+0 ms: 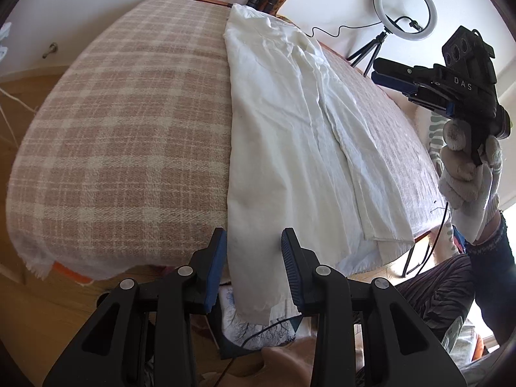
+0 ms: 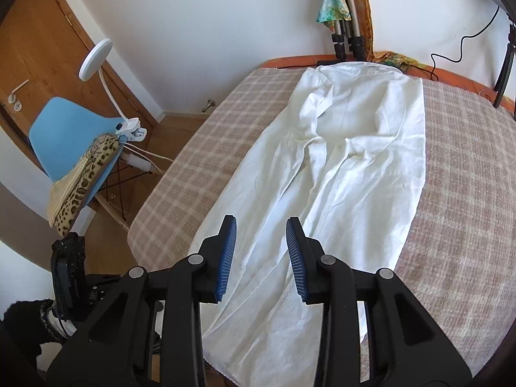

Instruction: Fold small clothes

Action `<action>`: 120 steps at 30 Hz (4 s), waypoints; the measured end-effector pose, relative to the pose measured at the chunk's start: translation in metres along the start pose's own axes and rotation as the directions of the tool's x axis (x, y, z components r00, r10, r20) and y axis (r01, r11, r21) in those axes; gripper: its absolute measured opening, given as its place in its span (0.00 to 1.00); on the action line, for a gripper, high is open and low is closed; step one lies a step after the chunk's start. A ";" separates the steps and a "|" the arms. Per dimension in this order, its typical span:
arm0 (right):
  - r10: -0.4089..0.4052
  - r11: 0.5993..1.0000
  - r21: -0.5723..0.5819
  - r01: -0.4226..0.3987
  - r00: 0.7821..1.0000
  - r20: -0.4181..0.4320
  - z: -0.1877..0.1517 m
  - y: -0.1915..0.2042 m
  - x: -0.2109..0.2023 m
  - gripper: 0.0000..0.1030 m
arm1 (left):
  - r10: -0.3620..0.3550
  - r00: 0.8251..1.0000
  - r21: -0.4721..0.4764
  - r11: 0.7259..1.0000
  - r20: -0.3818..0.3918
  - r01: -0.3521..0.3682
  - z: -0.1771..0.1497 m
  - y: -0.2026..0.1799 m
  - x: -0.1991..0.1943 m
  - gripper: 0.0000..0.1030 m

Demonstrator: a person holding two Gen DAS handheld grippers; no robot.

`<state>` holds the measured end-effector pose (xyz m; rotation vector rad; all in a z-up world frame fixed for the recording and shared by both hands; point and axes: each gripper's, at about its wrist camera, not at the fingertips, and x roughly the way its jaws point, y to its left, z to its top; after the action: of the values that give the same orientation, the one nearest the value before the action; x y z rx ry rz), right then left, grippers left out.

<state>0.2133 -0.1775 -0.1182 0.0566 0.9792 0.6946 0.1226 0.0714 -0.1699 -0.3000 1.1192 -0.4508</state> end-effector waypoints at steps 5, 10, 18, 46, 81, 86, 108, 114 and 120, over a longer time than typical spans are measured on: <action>0.067 0.997 -0.021 -0.068 0.996 -0.058 -0.016 0.022 0.044 0.33 | -0.020 1.000 -0.080 0.997 0.023 0.022 -0.004 0.002 0.004 0.29; 0.030 0.996 -0.075 -0.041 0.989 -0.142 -0.028 0.035 0.090 0.33 | -0.040 0.995 -0.140 0.989 0.093 0.053 -0.010 0.005 -0.009 0.10; -0.042 0.991 -0.131 0.021 0.985 -0.167 -0.032 0.036 0.103 0.24 | 0.012 0.996 -0.155 0.988 0.094 0.003 -0.031 0.010 -0.010 0.06; -0.031 0.997 0.067 0.033 0.999 -0.024 -0.079 -0.013 -0.032 0.47 | -0.090 0.995 -0.192 0.976 0.050 0.098 -0.038 0.014 -0.005 0.13; 0.369 0.852 0.432 -0.295 0.925 -0.095 -0.185 -0.081 -0.029 0.09 | -0.213 0.976 -0.233 0.948 0.040 0.217 -0.040 0.005 -0.011 0.06; 0.436 0.794 0.486 -0.365 0.899 -0.036 -0.182 -0.091 -0.034 0.09 | -0.294 0.954 -0.298 0.906 0.067 0.300 -0.025 0.004 -0.013 0.06; 0.239 0.794 0.539 -0.280 0.960 0.147 -0.061 -0.168 -0.023 0.09 | -0.106 0.979 -0.254 0.956 0.175 0.149 0.137 0.006 0.033 0.05; 0.196 0.804 0.554 -0.218 0.976 0.100 -0.044 -0.185 -0.004 0.09 | -0.042 0.987 -0.245 0.966 0.156 0.080 0.154 0.015 0.058 0.06; 0.183 0.819 0.527 -0.226 0.974 0.134 -0.028 -0.192 -0.020 0.28 | 0.000 0.986 -0.176 0.984 0.165 0.030 0.167 0.006 0.052 0.09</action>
<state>0.2827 -0.3466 -0.1857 0.6945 1.0799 0.5861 0.2946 0.0518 -0.1454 -0.4939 0.9975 -0.3331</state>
